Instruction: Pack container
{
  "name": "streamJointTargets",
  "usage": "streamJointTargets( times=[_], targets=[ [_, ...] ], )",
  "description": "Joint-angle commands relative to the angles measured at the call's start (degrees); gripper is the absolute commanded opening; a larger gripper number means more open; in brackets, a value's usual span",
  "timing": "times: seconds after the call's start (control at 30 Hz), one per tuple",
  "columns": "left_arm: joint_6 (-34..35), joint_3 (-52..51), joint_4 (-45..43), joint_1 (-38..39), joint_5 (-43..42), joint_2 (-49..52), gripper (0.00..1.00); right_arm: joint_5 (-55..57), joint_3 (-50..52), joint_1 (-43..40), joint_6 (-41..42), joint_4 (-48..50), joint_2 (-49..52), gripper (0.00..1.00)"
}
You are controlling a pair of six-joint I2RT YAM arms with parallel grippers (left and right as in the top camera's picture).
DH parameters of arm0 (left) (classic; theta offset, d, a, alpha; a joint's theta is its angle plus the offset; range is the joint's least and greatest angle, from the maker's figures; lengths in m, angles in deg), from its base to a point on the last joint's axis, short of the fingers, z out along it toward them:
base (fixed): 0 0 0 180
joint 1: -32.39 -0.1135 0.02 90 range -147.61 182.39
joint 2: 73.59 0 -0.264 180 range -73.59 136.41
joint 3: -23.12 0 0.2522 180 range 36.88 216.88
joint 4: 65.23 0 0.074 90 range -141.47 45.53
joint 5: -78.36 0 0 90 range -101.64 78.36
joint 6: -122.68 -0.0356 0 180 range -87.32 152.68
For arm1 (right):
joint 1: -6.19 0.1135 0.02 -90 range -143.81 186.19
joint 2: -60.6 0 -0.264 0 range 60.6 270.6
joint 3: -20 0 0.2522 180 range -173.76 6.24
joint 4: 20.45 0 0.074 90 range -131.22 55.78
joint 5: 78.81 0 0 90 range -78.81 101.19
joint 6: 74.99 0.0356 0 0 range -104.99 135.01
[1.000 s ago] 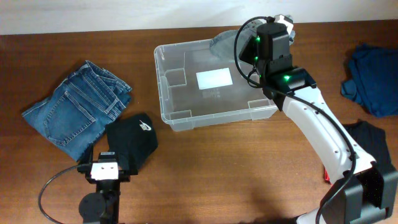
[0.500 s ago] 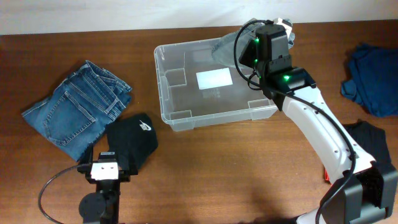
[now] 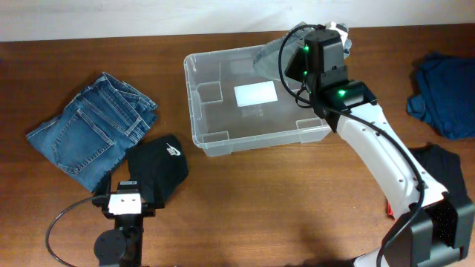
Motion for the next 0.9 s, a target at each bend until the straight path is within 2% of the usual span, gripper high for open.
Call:
streamJointTargets(
  times=[0.0, 0.3, 0.43, 0.67, 0.77, 0.87],
  targets=[
    [-0.9, -0.4, 0.0, -0.2, -0.6, -0.4, 1.0, -0.3, -1.0, 1.8, -0.6, 0.9, 1.0, 0.17],
    [-0.9, -0.4, 0.0, -0.2, -0.6, -0.4, 1.0, -0.1, -1.0, 3.0, -0.6, 0.2, 1.1, 0.17],
    [-0.9, -0.4, 0.0, -0.2, -0.6, -0.4, 1.0, -0.1, -1.0, 3.0, -0.6, -0.2, 1.1, 0.3],
    [-0.9, -0.4, 0.0, -0.2, -0.6, -0.4, 1.0, -0.1, -1.0, 3.0, -0.6, -2.8, 1.1, 0.31],
    [-0.9, -0.4, 0.0, -0.2, -0.6, -0.4, 1.0, -0.1, -1.0, 3.0, -0.6, -3.8, 1.1, 0.37],
    [-0.9, -0.4, 0.0, -0.2, -0.6, -0.4, 1.0, -0.2, -1.0, 3.0, -0.6, -5.2, 1.1, 0.37]
  ],
)
